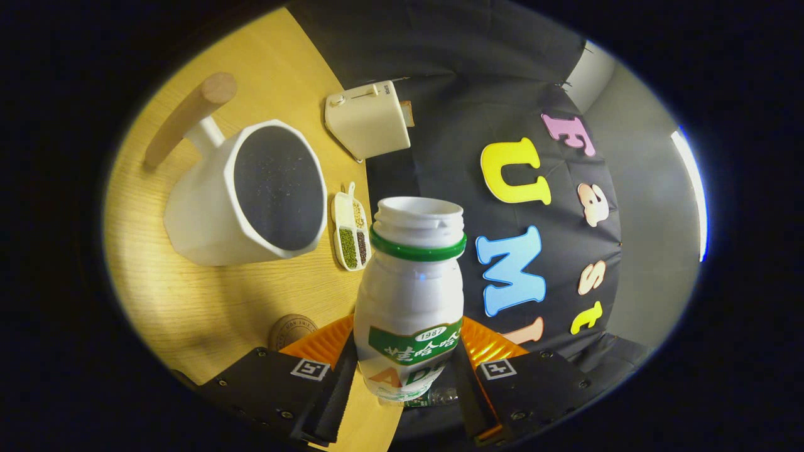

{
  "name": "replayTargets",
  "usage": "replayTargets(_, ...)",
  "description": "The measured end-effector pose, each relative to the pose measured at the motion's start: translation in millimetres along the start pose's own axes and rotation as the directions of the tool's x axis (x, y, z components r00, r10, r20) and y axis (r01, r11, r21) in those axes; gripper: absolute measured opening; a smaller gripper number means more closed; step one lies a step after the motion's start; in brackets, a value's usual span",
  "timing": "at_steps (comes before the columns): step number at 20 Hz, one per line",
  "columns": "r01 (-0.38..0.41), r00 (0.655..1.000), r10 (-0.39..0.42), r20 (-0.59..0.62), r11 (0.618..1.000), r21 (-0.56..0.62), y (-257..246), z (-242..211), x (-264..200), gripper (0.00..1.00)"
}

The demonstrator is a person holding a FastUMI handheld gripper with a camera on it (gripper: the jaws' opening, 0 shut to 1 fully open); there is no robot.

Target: Take the bottle from table, then pour the juice into the cup, finally place the bottle on the coaster

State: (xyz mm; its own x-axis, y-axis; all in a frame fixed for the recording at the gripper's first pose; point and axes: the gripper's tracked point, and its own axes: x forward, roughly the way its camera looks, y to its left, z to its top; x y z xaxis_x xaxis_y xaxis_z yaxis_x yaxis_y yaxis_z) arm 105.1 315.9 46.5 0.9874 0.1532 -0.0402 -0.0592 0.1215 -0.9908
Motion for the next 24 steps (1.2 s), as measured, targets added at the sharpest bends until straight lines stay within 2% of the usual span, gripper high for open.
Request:
replayTargets(12, 0.025, 0.999, -0.028, -0.016, 0.986, -0.164, -9.0, -1.3, 0.9, 0.72)
replayTargets(24, 0.035, 0.999, -0.040, -0.011, 0.953, -0.302, -21.5, 4.6, -3.5, 0.72)
